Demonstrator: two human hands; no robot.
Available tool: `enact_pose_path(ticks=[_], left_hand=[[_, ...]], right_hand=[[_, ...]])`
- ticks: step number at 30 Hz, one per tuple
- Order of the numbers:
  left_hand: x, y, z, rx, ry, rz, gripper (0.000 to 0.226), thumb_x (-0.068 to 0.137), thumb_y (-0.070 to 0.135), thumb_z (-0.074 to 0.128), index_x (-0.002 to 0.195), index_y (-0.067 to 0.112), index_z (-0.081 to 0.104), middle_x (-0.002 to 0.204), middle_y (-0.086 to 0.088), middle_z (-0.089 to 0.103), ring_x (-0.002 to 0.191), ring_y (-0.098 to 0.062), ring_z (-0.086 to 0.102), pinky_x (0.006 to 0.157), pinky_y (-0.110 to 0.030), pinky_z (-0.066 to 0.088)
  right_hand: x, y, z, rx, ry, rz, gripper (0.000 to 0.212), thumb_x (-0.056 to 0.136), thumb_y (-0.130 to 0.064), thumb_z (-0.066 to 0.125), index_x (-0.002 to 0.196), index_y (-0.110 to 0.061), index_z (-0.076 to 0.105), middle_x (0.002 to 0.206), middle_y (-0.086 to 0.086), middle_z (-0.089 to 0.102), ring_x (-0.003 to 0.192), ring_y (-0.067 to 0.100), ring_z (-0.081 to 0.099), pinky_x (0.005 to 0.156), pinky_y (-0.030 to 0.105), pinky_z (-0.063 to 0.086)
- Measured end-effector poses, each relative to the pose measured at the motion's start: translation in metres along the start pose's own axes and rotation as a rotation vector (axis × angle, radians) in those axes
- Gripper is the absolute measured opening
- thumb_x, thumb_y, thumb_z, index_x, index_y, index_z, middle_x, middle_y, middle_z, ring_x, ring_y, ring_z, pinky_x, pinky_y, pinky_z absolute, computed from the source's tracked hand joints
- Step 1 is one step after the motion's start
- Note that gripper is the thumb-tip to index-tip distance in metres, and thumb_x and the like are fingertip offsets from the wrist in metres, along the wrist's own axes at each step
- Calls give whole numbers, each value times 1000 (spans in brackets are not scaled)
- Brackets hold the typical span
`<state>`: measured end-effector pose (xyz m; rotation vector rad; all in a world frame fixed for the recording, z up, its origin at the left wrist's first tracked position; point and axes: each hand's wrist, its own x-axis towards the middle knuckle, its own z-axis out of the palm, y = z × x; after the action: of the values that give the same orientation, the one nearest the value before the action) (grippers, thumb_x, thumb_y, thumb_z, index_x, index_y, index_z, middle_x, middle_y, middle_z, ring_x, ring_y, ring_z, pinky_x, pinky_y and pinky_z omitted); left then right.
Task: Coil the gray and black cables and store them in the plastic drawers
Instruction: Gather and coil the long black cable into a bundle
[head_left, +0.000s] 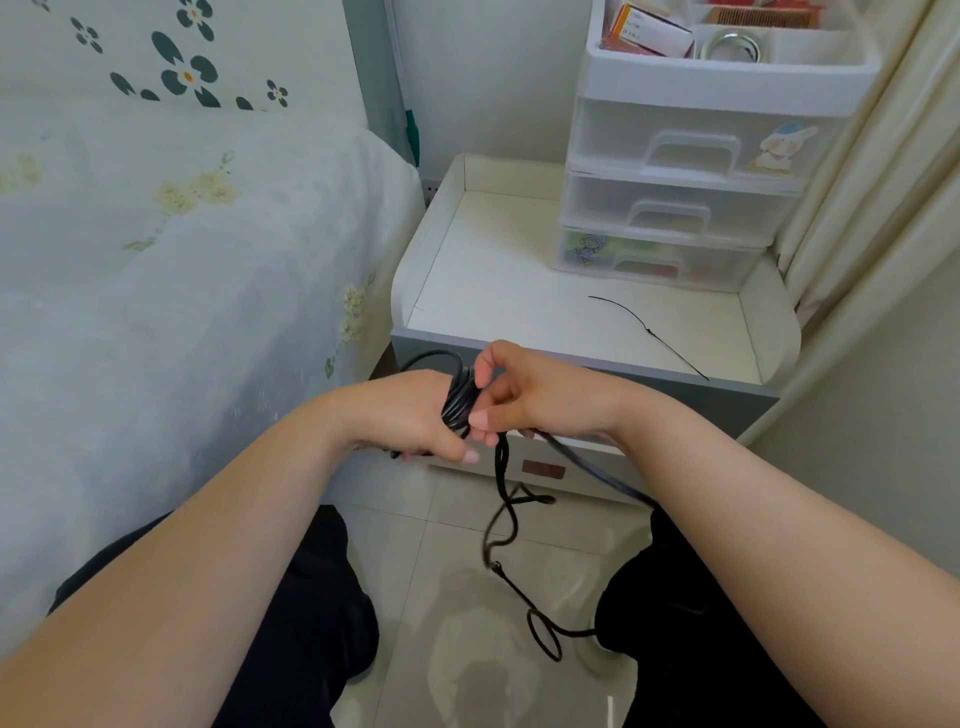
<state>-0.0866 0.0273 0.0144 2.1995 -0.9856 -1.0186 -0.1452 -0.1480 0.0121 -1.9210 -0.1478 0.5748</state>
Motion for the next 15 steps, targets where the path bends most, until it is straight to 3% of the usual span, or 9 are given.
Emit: enact_pose_path(ticks=[4,6,8,10,12,15], left_hand=[[8,-2,3,136,377,-53,21,76,11,61,63,11,45,55,0,43,50,-13,39,52,-31,32],[6,-3,-4,-194,594,-61,23,80,7,57,63,13,43,48,-1,40,44,-17,36,48,-30,31],[2,-9,-18,-663,730,-22,30,86,3,53,62,16,39,40,4,31,36,-13,27,42,-24,27],[-6,-13,-30,-1041,745,37,36,90,6,49,57,17,40,38,7,28,32,-9,25,38,-20,27],[-11,-13,-36,-1395,659,110,42,92,10,44,51,19,41,37,8,28,30,-6,24,35,-19,26],[-17,-8,-37,-1603,491,247,33,88,14,46,55,19,42,35,9,29,27,-5,26,34,-16,25]], right_hand=[[-1,2,-5,-249,-6,57,29,81,-2,64,88,-16,40,96,11,71,84,21,63,77,34,47],[-5,8,-12,-515,-14,170,23,83,-5,57,97,-17,44,98,1,72,90,21,65,85,39,50],[-10,17,-21,-638,-35,311,22,87,-4,47,102,-20,45,90,-7,72,82,15,67,88,38,50],[-9,26,-29,-659,-40,411,24,87,-2,37,98,-20,48,83,-6,72,69,13,68,87,34,50],[-2,39,-36,-644,-2,464,25,87,-1,33,92,-16,53,83,0,73,64,15,65,83,34,51],[16,68,-35,-822,91,529,20,92,-7,37,99,-10,55,92,9,67,68,20,55,65,32,43]])
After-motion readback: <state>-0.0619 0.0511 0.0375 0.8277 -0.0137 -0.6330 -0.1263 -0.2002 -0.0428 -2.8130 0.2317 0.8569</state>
